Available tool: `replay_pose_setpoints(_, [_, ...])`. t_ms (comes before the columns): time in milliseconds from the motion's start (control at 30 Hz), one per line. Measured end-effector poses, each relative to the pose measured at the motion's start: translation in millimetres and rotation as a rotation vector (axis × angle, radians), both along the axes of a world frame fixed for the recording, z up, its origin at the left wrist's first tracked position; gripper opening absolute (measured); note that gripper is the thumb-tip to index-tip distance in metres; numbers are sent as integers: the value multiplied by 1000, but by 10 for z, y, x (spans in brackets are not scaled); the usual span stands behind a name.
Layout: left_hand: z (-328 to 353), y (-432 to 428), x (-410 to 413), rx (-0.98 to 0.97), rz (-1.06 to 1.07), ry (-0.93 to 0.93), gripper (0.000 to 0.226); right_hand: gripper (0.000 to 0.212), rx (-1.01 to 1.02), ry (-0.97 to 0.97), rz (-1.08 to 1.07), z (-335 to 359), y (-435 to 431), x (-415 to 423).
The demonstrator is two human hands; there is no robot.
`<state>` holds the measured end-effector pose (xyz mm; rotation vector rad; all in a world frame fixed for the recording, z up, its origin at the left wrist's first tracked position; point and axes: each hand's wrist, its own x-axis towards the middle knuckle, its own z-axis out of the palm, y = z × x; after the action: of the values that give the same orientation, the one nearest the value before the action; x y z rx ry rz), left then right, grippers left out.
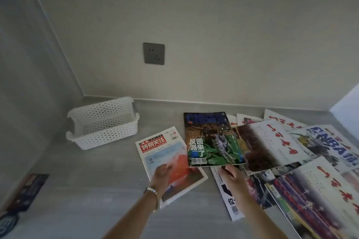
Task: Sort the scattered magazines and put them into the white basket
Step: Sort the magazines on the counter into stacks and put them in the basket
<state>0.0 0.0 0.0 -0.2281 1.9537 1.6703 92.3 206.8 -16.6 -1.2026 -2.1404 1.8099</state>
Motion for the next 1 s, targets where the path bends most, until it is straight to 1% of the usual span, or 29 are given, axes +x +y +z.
replay_pose_setpoints(67, [-57,195,-124,-85,-29,13,32,54,34,61,-4,-39,150,-103])
replay_pose_setpoints(133, [-80,390,-249,-92,-25,-33,33,48,80,94,-2,-48,341,-206])
replay_pose_setpoints(200, [-148,579,-358,-101,-41,-26,29,53,141,81,5,-81,538,-317])
replay_pose_setpoints(267, [-183,750,-485,-84,-6,-16,27,58,162,81,38,-105,718,-443])
replay_pose_setpoints(333, [-221,913,-627,-84,22,-36,27,54,175,83,77,-149,871,-559])
replay_pose_setpoints(467, [-316,1131,-825,-210,-2,-40,34,49,204,96,97,-245,1036,-717])
replay_pose_setpoints(533, [-343,1190,-874,-262,-59,-37,42,50,209,104,74,-272,1077,-766])
replay_pose_setpoints(600, [-345,1269,-868,-260,-164,-23,44,51,186,98,54,-299,1122,-798])
replay_pose_setpoints(667, [-322,1342,-823,-211,-166,11,38,45,193,102,86,-301,1170,-823])
replay_pose_setpoints(733, [-274,1344,-784,-153,-147,66,21,28,187,132,132,-266,1204,-849])
replay_pose_setpoints(767, [-239,1316,-772,-123,-139,83,10,20,158,150,137,-218,1203,-859])
replay_pose_setpoints(800, [-168,1268,-763,-94,-127,111,10,17,110,162,130,-162,1196,-871])
replay_pose_setpoints(867, [-12,1099,-774,-17,-78,172,17,26,-44,174,160,-15,1144,-925])
replay_pose_setpoints(933, [163,854,-814,54,-34,222,17,38,-273,170,223,179,1038,-1039])
replay_pose_setpoints(967, [252,704,-846,86,-20,232,15,39,-405,172,237,290,954,-1121])
replay_pose_setpoints(1000, [340,537,-886,111,-5,245,12,41,-486,176,260,403,856,-1214])
